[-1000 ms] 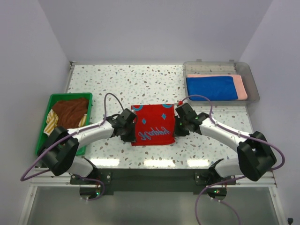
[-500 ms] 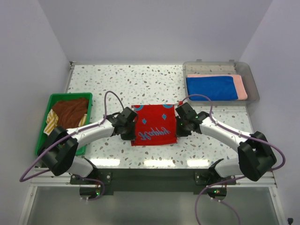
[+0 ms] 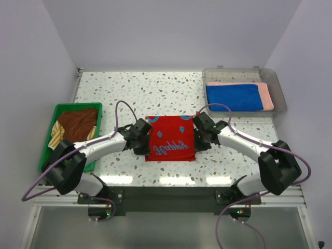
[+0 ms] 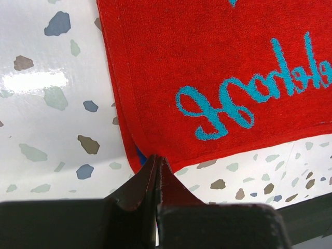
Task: Fold and stack the towels
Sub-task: Fold the towel
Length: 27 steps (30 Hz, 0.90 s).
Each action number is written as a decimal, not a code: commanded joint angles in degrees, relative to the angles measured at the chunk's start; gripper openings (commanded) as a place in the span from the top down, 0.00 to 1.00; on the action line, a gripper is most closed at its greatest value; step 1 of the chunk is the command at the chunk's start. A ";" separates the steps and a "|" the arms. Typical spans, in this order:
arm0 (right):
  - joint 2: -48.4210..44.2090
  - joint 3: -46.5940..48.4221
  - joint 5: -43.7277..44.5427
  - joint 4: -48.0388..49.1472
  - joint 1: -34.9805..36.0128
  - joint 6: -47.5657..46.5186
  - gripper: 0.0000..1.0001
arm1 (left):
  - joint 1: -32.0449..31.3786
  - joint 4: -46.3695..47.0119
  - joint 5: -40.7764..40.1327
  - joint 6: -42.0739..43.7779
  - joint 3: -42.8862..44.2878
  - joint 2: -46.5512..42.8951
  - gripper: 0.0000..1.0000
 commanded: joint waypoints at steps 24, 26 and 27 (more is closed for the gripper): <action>-4.13 -10.86 -4.27 7.66 0.00 5.62 1.00 | -0.27 -1.90 -4.21 2.63 -1.47 -0.79 1.00; -3.51 -11.31 -3.31 8.11 0.00 5.54 1.00 | -0.35 -1.19 -4.30 2.46 -2.35 -0.35 1.00; -3.34 -11.48 -3.13 8.19 0.00 5.54 1.00 | -0.27 -0.84 -4.30 2.28 -2.70 -0.17 1.00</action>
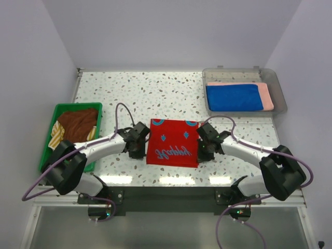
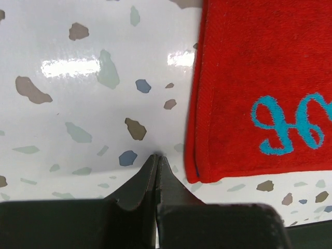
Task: Fold and stack the towels
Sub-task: Fold the towel
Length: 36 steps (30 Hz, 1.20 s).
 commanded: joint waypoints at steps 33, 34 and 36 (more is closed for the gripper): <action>-0.83 0.56 1.60 2.90 0.00 1.01 1.00 | -5.54 5.11 1.20 -10.23 0.54 -1.54 0.73; -0.83 0.56 1.69 2.81 0.00 1.10 1.00 | -5.71 5.11 1.11 -10.32 0.63 -1.27 0.73; -1.00 0.47 1.60 2.99 0.00 1.01 1.00 | -5.89 4.76 0.67 -10.32 0.89 -0.57 0.73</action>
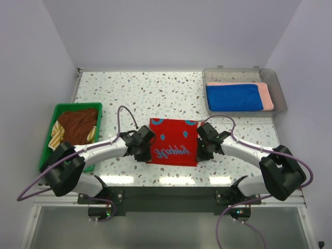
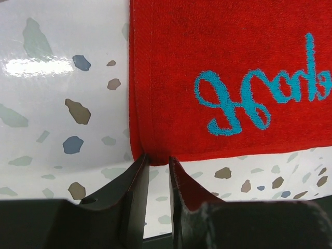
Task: Fold and stack the towels
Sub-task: Fold the towel
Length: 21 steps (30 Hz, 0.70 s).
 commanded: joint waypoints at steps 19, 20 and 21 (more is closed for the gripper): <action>-1.75 0.43 1.29 0.67 0.00 0.03 1.00 | -1.55 -1.57 -4.86 -1.87 4.20 3.20 0.67; -1.75 0.52 1.29 0.67 0.00 0.03 1.00 | -1.63 -1.57 -4.86 -1.78 4.82 3.64 0.68; -1.84 0.52 1.29 0.67 0.00 -0.06 1.00 | -1.72 -1.75 -4.77 -1.78 5.17 3.73 0.72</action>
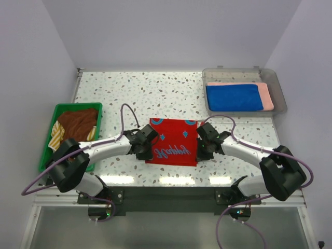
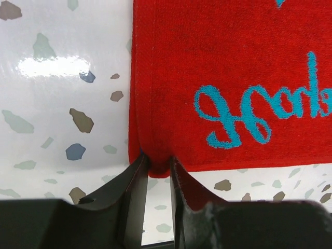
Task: Fold and stack the towels
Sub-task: Fold the towel
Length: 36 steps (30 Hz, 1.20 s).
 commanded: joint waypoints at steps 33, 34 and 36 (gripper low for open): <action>-10.43 5.19 -7.36 -4.82 0.00 1.38 1.00 | -1.38 -10.95 -4.34 6.21 9.33 -2.93 1.00; -10.26 4.13 -8.58 -3.67 0.00 1.65 1.00 | -1.38 -10.33 -3.81 6.13 7.32 -2.41 1.00; -9.47 1.05 -8.68 -1.12 0.00 2.35 1.00 | -1.38 -8.05 -3.98 6.04 5.37 -2.05 1.00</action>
